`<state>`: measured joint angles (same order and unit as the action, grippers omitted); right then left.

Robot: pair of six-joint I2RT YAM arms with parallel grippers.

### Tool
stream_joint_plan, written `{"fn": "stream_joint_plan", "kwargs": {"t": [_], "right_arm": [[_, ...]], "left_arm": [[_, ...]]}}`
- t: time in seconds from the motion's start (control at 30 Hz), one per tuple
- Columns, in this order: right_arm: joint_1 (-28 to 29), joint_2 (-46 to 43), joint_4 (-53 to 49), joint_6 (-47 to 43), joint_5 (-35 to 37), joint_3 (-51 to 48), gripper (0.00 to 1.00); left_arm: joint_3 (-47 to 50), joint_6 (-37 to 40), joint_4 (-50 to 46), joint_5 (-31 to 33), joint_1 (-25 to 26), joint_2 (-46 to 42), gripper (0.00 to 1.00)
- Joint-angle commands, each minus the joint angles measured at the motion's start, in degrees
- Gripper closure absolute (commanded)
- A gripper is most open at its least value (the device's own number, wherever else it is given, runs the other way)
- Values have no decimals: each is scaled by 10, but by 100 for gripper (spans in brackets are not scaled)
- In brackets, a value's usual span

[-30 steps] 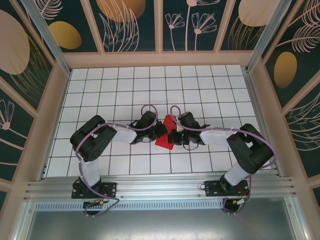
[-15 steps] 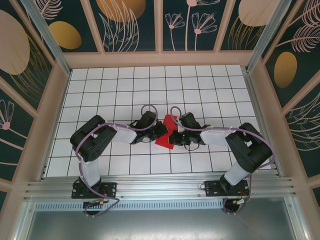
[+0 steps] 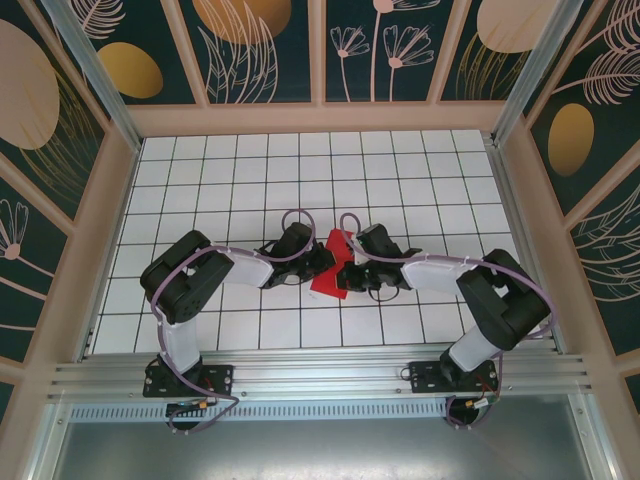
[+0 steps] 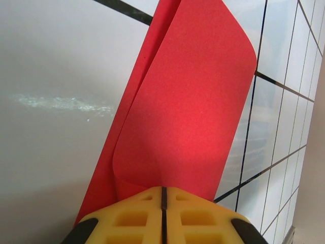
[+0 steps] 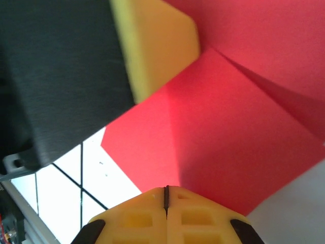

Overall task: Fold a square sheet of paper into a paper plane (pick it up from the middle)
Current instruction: Fold the triangle a second time at the center of the table.

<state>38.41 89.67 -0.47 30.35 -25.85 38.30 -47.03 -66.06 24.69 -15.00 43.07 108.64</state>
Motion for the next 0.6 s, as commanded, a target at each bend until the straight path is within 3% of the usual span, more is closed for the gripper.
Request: {"fn": "stream_joint_plan", "kwargs": {"t": [0.0,0.57], "right_arm": [[5,-8,-11,-2,-19,16,94],[4,27,-42,-24,26,-8,94]], "left_arm": [[14,13,-31,4,4,12,91],[17,17,-39,10,4,11,91]]}}
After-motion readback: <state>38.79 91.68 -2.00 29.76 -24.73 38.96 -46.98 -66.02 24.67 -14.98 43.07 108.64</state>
